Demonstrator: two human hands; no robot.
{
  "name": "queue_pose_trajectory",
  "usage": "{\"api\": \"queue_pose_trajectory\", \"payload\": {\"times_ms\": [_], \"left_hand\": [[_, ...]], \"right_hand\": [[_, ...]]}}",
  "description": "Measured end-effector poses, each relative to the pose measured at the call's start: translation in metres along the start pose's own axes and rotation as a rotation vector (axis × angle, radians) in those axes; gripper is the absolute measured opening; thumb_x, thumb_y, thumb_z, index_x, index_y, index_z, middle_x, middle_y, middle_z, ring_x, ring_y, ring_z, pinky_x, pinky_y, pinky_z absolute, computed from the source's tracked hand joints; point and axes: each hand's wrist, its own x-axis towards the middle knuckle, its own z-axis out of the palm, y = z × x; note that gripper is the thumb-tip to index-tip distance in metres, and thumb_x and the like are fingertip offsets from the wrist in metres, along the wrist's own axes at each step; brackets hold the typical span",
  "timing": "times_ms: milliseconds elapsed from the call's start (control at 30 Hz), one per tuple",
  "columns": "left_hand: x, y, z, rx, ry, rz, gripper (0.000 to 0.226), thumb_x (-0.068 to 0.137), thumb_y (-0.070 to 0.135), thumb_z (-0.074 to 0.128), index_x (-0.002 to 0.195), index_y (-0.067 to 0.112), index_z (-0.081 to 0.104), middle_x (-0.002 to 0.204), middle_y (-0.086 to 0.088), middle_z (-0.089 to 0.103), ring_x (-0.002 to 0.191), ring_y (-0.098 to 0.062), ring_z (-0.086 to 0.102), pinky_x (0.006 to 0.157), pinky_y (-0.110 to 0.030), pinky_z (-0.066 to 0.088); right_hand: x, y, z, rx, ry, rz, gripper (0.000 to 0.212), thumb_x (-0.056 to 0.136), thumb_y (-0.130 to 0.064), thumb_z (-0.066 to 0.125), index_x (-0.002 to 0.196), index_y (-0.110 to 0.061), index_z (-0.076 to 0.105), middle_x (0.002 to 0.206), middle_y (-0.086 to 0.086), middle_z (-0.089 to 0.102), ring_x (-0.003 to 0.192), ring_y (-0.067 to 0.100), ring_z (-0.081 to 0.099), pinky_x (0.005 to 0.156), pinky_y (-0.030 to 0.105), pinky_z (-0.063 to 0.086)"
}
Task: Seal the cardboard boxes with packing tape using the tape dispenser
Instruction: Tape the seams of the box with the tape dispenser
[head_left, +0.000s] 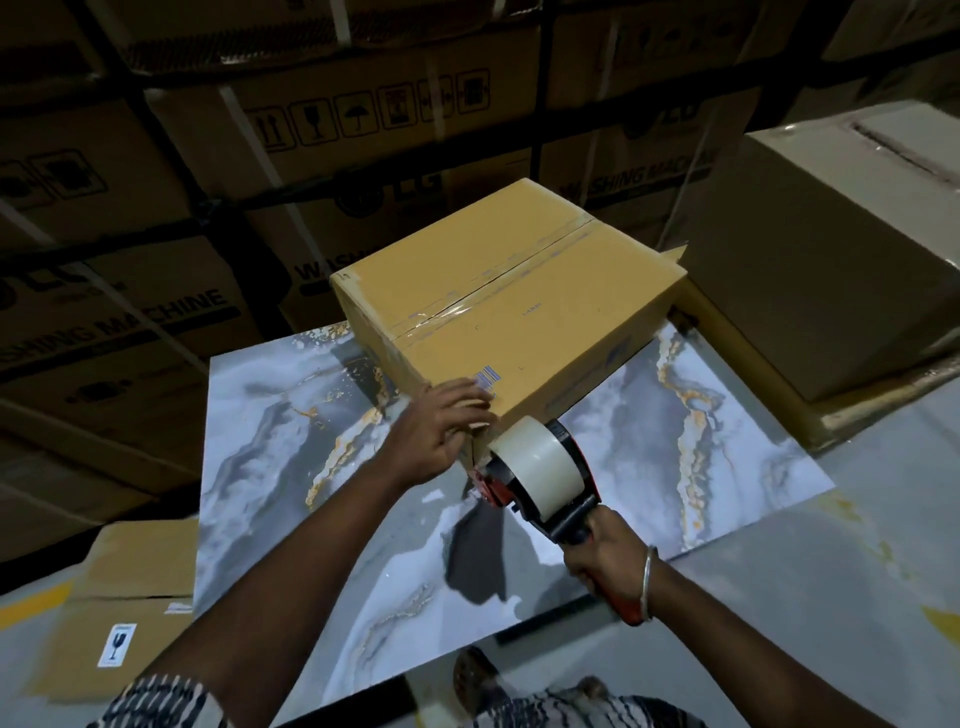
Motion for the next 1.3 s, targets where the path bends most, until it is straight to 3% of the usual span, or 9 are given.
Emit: {"api": "queue_pose_trajectory", "payload": {"times_ms": [100, 233, 400, 533, 667, 767, 933, 1100, 1300], "left_hand": [[0.008, 0.018, 0.011, 0.109, -0.146, -0.02, 0.035, 0.097, 0.024, 0.047, 0.124, 0.028, 0.069, 0.141, 0.002, 0.055, 0.138, -0.02, 0.041, 0.113, -0.061, 0.001], [0.011, 0.017, 0.012, 0.265, -0.289, -0.054, 0.029, 0.096, 0.026, 0.058, 0.121, 0.033, 0.069, 0.15, 0.003, 0.04, 0.143, -0.017, 0.027, 0.104, -0.08, 0.008], [0.023, 0.028, 0.001, 0.285, -0.378, -0.114, 0.035, 0.091, 0.033, 0.045, 0.112, 0.03, 0.072, 0.15, 0.002, 0.036, 0.142, -0.021, 0.024, 0.106, -0.077, 0.011], [0.027, 0.027, 0.004, 0.259, -0.403, -0.158, 0.022, 0.1, 0.038, 0.055, 0.109, 0.03, 0.073, 0.148, 0.006, 0.034, 0.139, -0.019, 0.023, 0.108, -0.074, 0.011], [0.022, 0.016, 0.009, 0.131, -0.313, -0.107, 0.013, 0.097, 0.026, 0.065, 0.1, 0.019, 0.075, 0.142, 0.001, 0.041, 0.135, -0.024, 0.031, 0.111, -0.051, 0.033], [0.022, 0.021, 0.011, 0.101, -0.271, -0.099, 0.01, 0.095, 0.018, 0.068, 0.097, 0.013, 0.076, 0.139, -0.006, 0.045, 0.133, -0.023, 0.033, 0.113, -0.038, 0.033], [0.023, 0.033, 0.005, 0.204, -0.3, -0.178, 0.009, 0.093, 0.027, 0.068, 0.097, 0.024, 0.076, 0.142, 0.003, 0.042, 0.137, -0.016, 0.037, 0.109, -0.068, 0.008], [0.023, 0.034, 0.001, 0.242, -0.314, -0.182, 0.012, 0.091, 0.029, 0.063, 0.092, 0.022, 0.073, 0.141, 0.006, 0.042, 0.138, -0.013, 0.041, 0.103, -0.08, 0.008], [0.025, 0.039, -0.003, 0.381, -0.345, -0.132, 0.013, 0.095, 0.036, 0.064, 0.095, 0.028, 0.074, 0.141, 0.003, 0.046, 0.13, -0.02, 0.049, 0.098, -0.074, 0.022]], "right_hand": [[-0.001, 0.001, -0.003, 0.008, -0.002, -0.02, 0.021, 0.062, -0.001, 0.056, 0.072, 0.003, 0.038, 0.059, 0.01, 0.028, 0.047, 0.017, 0.026, 0.047, 0.026, 0.025], [-0.002, -0.002, -0.006, 0.034, -0.012, -0.01, 0.022, 0.061, 0.0, 0.055, 0.072, -0.011, 0.039, 0.056, 0.004, 0.033, 0.046, 0.018, 0.027, 0.046, 0.026, 0.025], [-0.004, 0.007, -0.006, 0.081, -0.053, -0.008, 0.025, 0.062, -0.001, 0.056, 0.083, 0.007, 0.045, 0.058, 0.003, 0.031, 0.045, 0.018, 0.025, 0.046, 0.026, 0.025], [-0.006, 0.009, -0.007, 0.1, -0.021, -0.006, 0.02, 0.061, 0.0, 0.055, 0.068, -0.008, 0.038, 0.054, 0.002, 0.028, 0.044, 0.018, 0.024, 0.047, 0.026, 0.024], [0.001, 0.007, -0.006, 0.016, 0.012, 0.008, 0.029, 0.06, -0.001, 0.056, 0.065, -0.016, 0.032, 0.055, 0.004, 0.029, 0.045, 0.018, 0.027, 0.048, 0.028, 0.025], [0.008, 0.006, -0.007, -0.048, 0.033, 0.01, 0.029, 0.061, 0.0, 0.058, 0.064, -0.014, 0.033, 0.054, 0.004, 0.029, 0.045, 0.018, 0.027, 0.049, 0.027, 0.025], [0.015, 0.007, -0.003, -0.019, 0.056, 0.016, 0.025, 0.06, -0.002, 0.058, 0.064, -0.015, 0.037, 0.054, 0.002, 0.031, 0.043, 0.017, 0.028, 0.048, 0.027, 0.026], [0.019, 0.013, -0.003, 0.024, 0.089, 0.068, 0.023, 0.058, -0.003, 0.058, 0.068, -0.014, 0.041, 0.053, 0.003, 0.034, 0.044, 0.016, 0.029, 0.048, 0.027, 0.026], [0.007, 0.04, -0.03, 0.096, 0.198, 0.141, 0.023, 0.055, -0.004, 0.056, 0.067, -0.012, 0.038, 0.047, 0.004, 0.029, 0.039, 0.015, 0.027, 0.046, 0.023, 0.023]]}}
